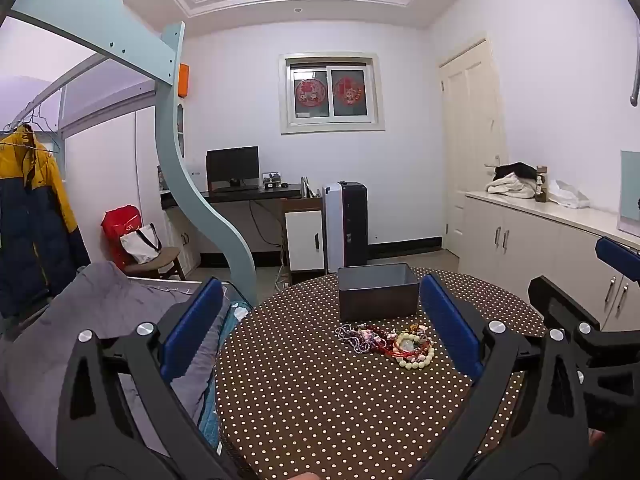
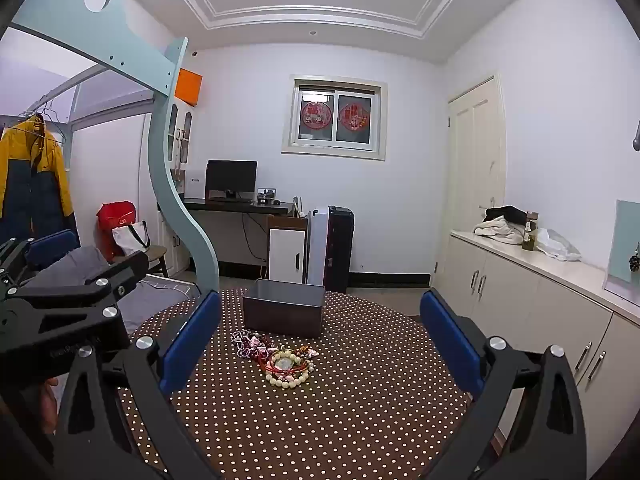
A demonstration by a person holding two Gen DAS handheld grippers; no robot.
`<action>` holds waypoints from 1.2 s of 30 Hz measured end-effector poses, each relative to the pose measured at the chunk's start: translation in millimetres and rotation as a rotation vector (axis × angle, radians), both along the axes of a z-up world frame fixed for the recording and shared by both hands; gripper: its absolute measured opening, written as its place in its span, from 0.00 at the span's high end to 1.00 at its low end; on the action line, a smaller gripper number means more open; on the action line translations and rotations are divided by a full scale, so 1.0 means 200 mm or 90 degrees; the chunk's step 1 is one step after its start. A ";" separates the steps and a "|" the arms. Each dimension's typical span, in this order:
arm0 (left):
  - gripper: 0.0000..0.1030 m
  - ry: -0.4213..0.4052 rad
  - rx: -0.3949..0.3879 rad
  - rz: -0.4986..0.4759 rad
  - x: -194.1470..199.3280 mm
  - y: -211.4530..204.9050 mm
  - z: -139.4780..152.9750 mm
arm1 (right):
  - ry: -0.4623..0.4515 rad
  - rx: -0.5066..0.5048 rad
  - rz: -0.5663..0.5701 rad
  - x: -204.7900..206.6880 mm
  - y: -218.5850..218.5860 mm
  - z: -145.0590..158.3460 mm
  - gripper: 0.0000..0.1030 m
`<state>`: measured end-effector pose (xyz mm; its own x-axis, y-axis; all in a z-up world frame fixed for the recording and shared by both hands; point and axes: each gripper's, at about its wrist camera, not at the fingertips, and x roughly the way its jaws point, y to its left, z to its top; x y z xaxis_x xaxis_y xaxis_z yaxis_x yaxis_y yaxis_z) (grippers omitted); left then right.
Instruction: Organize jewelry
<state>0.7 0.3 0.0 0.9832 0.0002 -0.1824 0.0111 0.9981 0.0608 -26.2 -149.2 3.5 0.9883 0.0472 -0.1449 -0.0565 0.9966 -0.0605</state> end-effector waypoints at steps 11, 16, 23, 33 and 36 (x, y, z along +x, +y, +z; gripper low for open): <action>0.06 -0.002 0.003 0.001 -0.01 -0.01 0.01 | 0.004 -0.004 0.000 0.01 0.02 -0.02 0.07; 0.06 -0.002 0.002 0.000 -0.01 -0.01 -0.01 | 0.004 -0.003 0.002 0.02 0.02 -0.02 0.07; 0.06 0.000 0.002 0.001 -0.01 0.00 -0.01 | 0.008 0.000 0.004 0.01 0.02 -0.04 0.07; 0.06 0.008 0.002 0.002 0.01 -0.01 -0.01 | 0.011 -0.001 0.004 0.00 0.03 -0.04 0.07; 0.06 0.008 0.005 0.003 0.01 -0.02 -0.01 | 0.013 0.000 0.005 0.01 0.03 -0.04 0.07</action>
